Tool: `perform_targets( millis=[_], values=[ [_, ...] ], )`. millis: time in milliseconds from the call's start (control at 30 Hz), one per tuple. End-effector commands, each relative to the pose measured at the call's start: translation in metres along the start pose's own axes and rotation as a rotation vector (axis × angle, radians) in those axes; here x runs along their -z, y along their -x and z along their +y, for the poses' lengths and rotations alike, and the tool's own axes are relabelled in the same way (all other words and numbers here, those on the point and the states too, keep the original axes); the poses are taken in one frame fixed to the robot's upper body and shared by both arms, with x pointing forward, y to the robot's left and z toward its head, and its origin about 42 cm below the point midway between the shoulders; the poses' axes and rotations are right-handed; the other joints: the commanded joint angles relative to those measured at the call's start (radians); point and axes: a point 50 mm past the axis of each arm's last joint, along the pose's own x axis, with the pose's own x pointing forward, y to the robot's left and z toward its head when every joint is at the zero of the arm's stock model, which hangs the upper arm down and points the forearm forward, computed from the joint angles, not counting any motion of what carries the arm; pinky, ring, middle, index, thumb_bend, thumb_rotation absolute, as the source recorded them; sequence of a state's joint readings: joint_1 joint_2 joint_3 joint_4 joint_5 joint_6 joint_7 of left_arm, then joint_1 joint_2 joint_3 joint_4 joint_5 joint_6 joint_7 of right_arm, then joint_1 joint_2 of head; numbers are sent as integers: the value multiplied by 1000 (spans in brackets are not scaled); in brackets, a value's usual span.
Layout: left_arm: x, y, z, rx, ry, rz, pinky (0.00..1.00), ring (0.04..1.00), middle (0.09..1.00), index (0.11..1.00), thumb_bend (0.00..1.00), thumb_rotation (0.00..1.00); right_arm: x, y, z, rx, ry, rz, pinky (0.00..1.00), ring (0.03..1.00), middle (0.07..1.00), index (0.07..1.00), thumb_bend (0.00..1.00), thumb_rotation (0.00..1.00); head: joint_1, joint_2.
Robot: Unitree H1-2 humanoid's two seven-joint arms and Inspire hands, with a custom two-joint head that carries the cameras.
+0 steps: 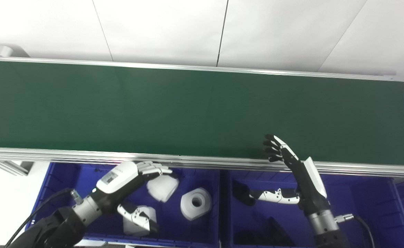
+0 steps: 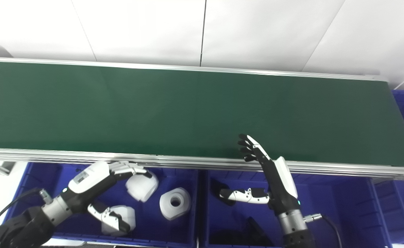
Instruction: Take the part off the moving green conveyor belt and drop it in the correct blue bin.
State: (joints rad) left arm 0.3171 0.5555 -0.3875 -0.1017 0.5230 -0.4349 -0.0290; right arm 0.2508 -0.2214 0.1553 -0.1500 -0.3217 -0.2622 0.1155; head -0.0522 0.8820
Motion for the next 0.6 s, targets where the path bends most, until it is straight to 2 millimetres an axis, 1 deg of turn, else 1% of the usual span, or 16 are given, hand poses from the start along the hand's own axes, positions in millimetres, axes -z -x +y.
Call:
perform_targets(
  millis=[0, 133, 167, 267, 333, 367, 433, 467, 500, 533, 567],
  values=[
    [-4, 10, 20, -33, -22, -45, 937, 869, 856, 801, 830, 708, -10, -1, -6, 36, -14, -43, 683, 784, 838, 893, 960, 372, 8, 6],
    [-4, 24, 23, -49, 16, -21, 942, 891, 880, 814, 812, 710, -11, -3, -6, 37, -7, -51, 679, 780, 837, 892, 960, 375, 3, 19],
    [-4, 25, 24, -60, 25, -16, 941, 892, 882, 815, 810, 709, -12, -3, -6, 39, -10, -56, 679, 780, 837, 892, 960, 375, -3, 30],
    [-3, 26, 27, -95, 53, -10, 946, 907, 899, 828, 761, 637, -14, -4, -6, 40, -13, -65, 673, 779, 838, 889, 967, 385, -7, 39],
    [-3, 24, 28, -114, 76, -10, 947, 915, 914, 844, 745, 624, -17, -2, -7, 36, -11, -66, 673, 779, 838, 889, 972, 393, -9, 45],
    [-4, 21, 29, -130, 96, -16, 934, 917, 921, 850, 742, 619, -19, -1, -8, 37, -8, -68, 671, 775, 835, 887, 974, 391, -12, 63],
    [-6, 15, 31, -157, 132, -29, 909, 919, 929, 857, 743, 613, -24, 1, -10, 37, -1, -75, 667, 769, 831, 884, 975, 389, -17, 85],
    [-7, 12, 33, -172, 149, -36, 902, 920, 931, 859, 744, 612, -26, 3, -12, 35, 0, -79, 666, 767, 831, 884, 975, 389, -21, 104],
    [-9, 7, 34, -185, 166, -44, 876, 917, 934, 866, 746, 607, -28, 5, -13, 32, 3, -80, 669, 769, 832, 884, 977, 393, -21, 106],
    [-12, 3, 36, -199, 184, -54, 852, 915, 938, 881, 742, 590, -31, 7, -14, 29, 6, -81, 674, 772, 834, 886, 976, 403, -19, 125],
    [-14, -3, 38, -216, 198, -71, 842, 914, 942, 893, 739, 576, -33, 10, -15, 26, 4, -84, 680, 774, 837, 888, 974, 407, -20, 133]
  ],
)
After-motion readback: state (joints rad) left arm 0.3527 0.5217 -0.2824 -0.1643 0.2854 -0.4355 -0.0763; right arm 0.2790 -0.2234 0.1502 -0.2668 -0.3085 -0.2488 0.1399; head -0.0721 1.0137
